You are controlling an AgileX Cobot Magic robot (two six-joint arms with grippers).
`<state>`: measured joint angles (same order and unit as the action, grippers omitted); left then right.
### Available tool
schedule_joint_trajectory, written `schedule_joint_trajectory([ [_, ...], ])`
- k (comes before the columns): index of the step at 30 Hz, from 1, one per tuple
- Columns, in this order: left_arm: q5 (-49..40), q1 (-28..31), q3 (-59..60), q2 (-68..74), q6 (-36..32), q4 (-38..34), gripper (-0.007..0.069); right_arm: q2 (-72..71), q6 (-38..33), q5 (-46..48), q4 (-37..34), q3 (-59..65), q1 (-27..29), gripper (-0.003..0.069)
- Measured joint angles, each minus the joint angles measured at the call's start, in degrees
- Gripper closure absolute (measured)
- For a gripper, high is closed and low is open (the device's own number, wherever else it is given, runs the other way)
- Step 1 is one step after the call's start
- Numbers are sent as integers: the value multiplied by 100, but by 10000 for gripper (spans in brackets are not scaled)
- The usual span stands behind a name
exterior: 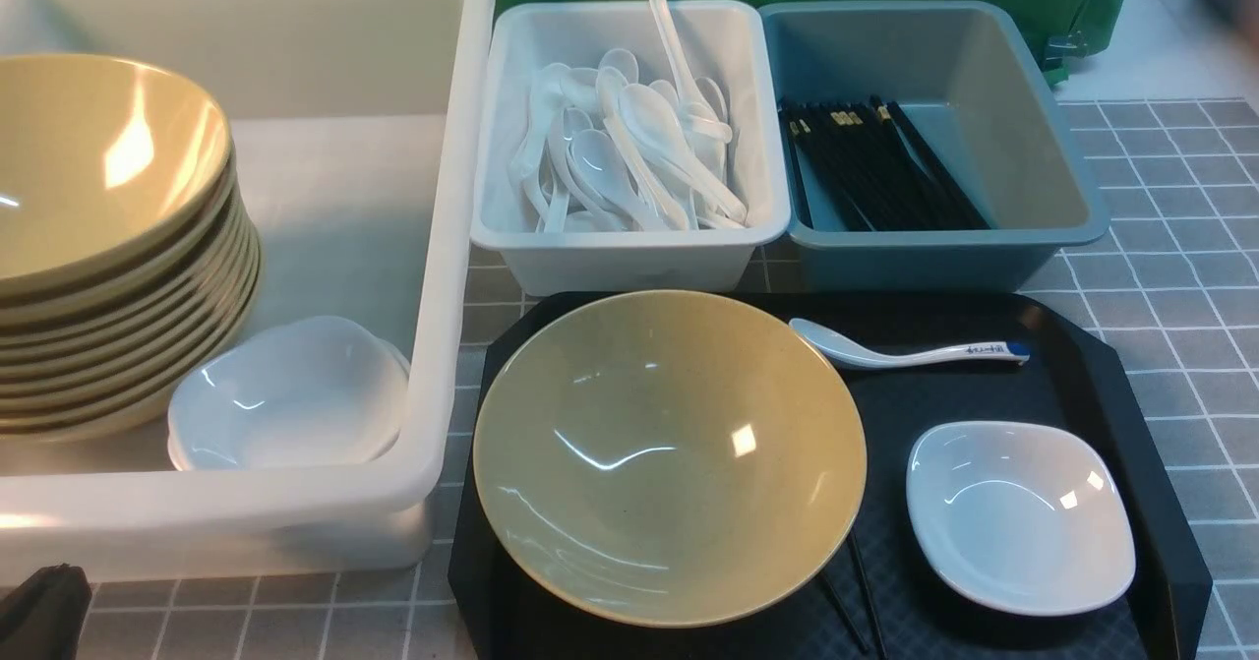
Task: On grey table put chopsticks spoon bowls plates into blue grey white boxes.
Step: 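Grasp the large bowl on the tray by its rim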
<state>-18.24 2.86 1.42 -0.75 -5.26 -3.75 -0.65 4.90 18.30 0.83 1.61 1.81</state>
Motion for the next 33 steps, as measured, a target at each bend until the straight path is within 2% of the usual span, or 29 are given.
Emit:
schedule_joint_trajectory([
  [24,208,0,0,0,-22,125,633,0,0,0,0,0,0,420],
  [30,829,0,0,0,-22,125,633,0,0,-90,0,0,0,420],
  [33,1916,0,0,0,-8,81,633,0,0,-813,0,0,0,420],
])
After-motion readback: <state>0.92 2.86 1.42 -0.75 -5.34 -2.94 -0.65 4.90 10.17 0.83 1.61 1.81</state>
